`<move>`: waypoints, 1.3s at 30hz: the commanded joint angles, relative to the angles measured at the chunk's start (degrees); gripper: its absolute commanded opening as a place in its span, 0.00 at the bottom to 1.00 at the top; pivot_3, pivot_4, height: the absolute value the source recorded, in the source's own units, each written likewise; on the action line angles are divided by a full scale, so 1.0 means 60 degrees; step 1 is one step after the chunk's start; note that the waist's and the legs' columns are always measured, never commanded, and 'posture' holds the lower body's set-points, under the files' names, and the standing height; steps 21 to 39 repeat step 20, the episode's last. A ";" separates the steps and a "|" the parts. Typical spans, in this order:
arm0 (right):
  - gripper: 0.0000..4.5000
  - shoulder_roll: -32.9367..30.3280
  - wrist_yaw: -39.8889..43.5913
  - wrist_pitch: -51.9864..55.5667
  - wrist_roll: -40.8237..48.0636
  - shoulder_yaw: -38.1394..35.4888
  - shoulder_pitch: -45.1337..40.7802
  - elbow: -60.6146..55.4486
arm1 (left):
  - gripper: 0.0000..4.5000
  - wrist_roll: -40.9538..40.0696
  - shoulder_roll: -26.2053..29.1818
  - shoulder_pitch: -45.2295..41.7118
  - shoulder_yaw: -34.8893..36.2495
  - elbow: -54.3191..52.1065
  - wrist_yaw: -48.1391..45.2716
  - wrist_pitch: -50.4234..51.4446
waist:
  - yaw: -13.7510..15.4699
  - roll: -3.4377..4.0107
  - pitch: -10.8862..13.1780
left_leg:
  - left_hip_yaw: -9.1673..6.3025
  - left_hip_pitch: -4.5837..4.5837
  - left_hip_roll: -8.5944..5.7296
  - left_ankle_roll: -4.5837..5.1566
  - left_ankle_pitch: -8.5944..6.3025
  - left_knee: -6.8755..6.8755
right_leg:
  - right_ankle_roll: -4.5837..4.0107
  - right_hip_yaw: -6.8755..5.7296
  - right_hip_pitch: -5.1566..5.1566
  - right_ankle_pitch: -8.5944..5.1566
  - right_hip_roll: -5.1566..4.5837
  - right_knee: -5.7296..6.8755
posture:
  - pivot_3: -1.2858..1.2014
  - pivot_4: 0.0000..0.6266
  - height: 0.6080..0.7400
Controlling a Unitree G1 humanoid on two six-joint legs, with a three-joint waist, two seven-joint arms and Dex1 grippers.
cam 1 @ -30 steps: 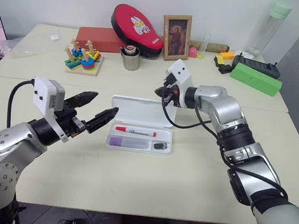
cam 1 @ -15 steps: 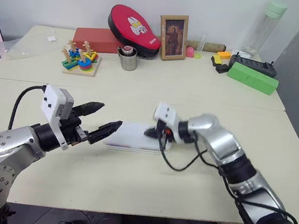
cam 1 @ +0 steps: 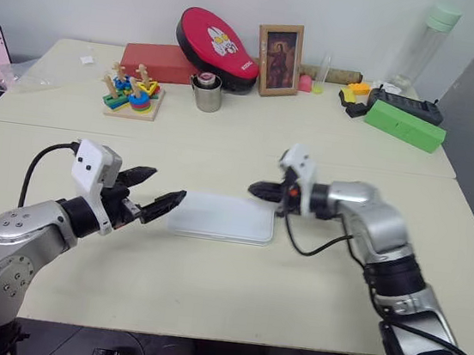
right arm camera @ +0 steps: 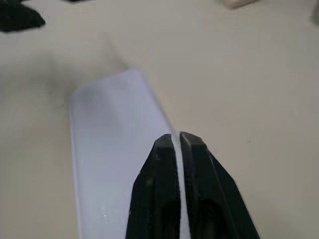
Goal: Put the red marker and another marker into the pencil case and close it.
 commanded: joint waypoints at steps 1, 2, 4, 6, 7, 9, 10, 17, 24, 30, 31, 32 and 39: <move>0.31 -0.0736 0.0388 0.0440 0.0771 -0.0886 0.0099 -0.0721 | 1.00 0.0154 0.0245 -0.0138 0.0456 0.0128 -0.0038 -0.0311 | -0.0004 0.0000 0.0000 | 0.0001 0.0000 0.0001 0.0000 0.0000 -0.0003 | 0.0000 0.0000 0.0000 0.0000 0.0000 -0.0002 | 0.52 0.24 1.00; 0.37 -0.0945 0.0404 0.0511 0.0842 -0.1028 0.0107 -0.0726 | 1.00 0.0168 0.0309 -0.0138 0.0544 0.0232 -0.0090 -0.0329 | -0.0007 0.0000 0.0000 | 0.0002 0.0000 0.0001 0.0001 0.0000 -0.0007 | 0.0000 0.0001 -0.0002 0.0000 0.0000 -0.0005 | 0.52 0.24 1.00; 0.46 -0.1603 0.0460 0.0387 0.0680 -0.1208 0.0188 -0.0589 | 1.00 0.0546 0.0751 0.0041 0.0786 0.0742 -0.0401 -0.0564 | -0.0023 0.0001 0.0001 | 0.0004 0.0000 0.0002 0.0001 -0.0001 -0.0009 | -0.0001 0.0001 -0.0007 -0.0001 0.0000 -0.0004 | 0.52 0.24 1.00; 0.55 -0.2045 0.0445 0.0308 0.0583 -0.1324 0.0262 -0.0440 | 1.00 0.0850 0.1127 0.0211 0.0987 0.1218 -0.0685 -0.0817 | -0.0043 0.0001 0.0001 | 0.0008 0.0000 0.0001 0.0001 -0.0001 -0.0010 | 0.0001 0.0005 -0.0013 -0.0004 0.0000 -0.0004 | 0.52 0.24 1.00; 0.58 -0.2156 0.0383 0.0333 0.0580 -0.1358 0.0282 -0.0380 | 1.00 0.0913 0.1243 0.0243 0.1068 0.1402 -0.0816 -0.0929 | -0.0048 0.0001 0.0001 | 0.0017 -0.0003 0.0002 0.0001 -0.0001 -0.0011 | 0.0003 0.0010 -0.0021 -0.0005 0.0000 -0.0004 | 0.52 0.24 1.00; 0.68 -0.2372 0.0255 0.0403 0.0547 -0.1420 0.0365 -0.0272 | 1.00 0.1134 0.1558 0.0240 0.1172 0.1931 -0.1172 -0.1230 | -0.0062 0.0001 0.0001 | 0.0026 -0.0004 0.0002 0.0002 -0.0001 -0.0015 | 0.0004 0.0018 -0.0030 -0.0009 0.0000 -0.0004 | 0.52 0.24 1.00; 0.73 -0.2473 0.0194 0.0418 0.0496 -0.1429 0.0428 -0.0246 | 1.00 0.1290 0.1714 0.0213 0.1167 0.2211 -0.1349 -0.1405 | -0.0066 0.0001 0.0001 | 0.0030 -0.0004 0.0002 0.0002 -0.0001 -0.0015 | 0.0006 0.0022 -0.0033 -0.0010 0.0000 -0.0003 | 0.52 0.24 1.00; 0.98 -0.2700 -0.0292 0.0855 0.0764 -0.1736 0.1140 -0.1120 | 1.00 0.1763 0.2391 -0.0553 0.0611 0.3619 -0.2473 -0.2102 | -0.0038 0.0001 0.0005 | 0.0043 -0.0022 0.0001 0.0002 -0.0001 -0.0019 | 0.0006 0.0029 -0.0053 -0.0011 -0.0003 -0.0006 | 0.52 0.24 1.00; 0.98 -0.2640 -0.0607 0.1145 0.0944 -0.2019 0.1430 -0.1541 | 1.00 0.2022 0.2481 -0.0871 0.0327 0.4051 -0.2720 -0.2283 | -0.0023 0.0001 0.0005 | 0.0041 -0.0026 0.0002 0.0002 -0.0001 -0.0020 | 0.0007 0.0027 -0.0057 -0.0010 -0.0003 -0.0004 | 0.52 0.24 1.00; 0.98 -0.2640 -0.0607 0.1145 0.0944 -0.2019 0.1430 -0.1541 | 1.00 0.2022 0.2481 -0.0871 0.0327 0.4051 -0.2720 -0.2283 | -0.0023 0.0001 0.0005 | 0.0041 -0.0026 0.0002 0.0002 -0.0001 -0.0020 | 0.0007 0.0027 -0.0057 -0.0010 -0.0003 -0.0004 | 0.52 0.24 1.00; 0.98 -0.2640 -0.0607 0.1145 0.0944 -0.2019 0.1430 -0.1541 | 1.00 0.2022 0.2481 -0.0871 0.0327 0.4051 -0.2720 -0.2283 | -0.0023 0.0001 0.0005 | 0.0041 -0.0026 0.0002 0.0002 -0.0001 -0.0020 | 0.0007 0.0027 -0.0057 -0.0010 -0.0003 -0.0004 | 0.52 0.24 1.00; 0.98 -0.2640 -0.0607 0.1145 0.0944 -0.2019 0.1430 -0.1541 | 1.00 0.2022 0.2481 -0.0871 0.0327 0.4051 -0.2720 -0.2283 | -0.0023 0.0001 0.0005 | 0.0041 -0.0026 0.0002 0.0002 -0.0001 -0.0020 | 0.0007 0.0027 -0.0057 -0.0010 -0.0003 -0.0004 | 0.52 0.24 1.00; 0.98 -0.2640 -0.0607 0.1145 0.0944 -0.2019 0.1430 -0.1541 | 1.00 0.2022 0.2481 -0.0871 0.0327 0.4051 -0.2720 -0.2283 | -0.0023 0.0001 0.0005 | 0.0041 -0.0026 0.0002 0.0002 -0.0001 -0.0020 | 0.0007 0.0027 -0.0057 -0.0010 -0.0003 -0.0004 | 0.52 0.24 1.00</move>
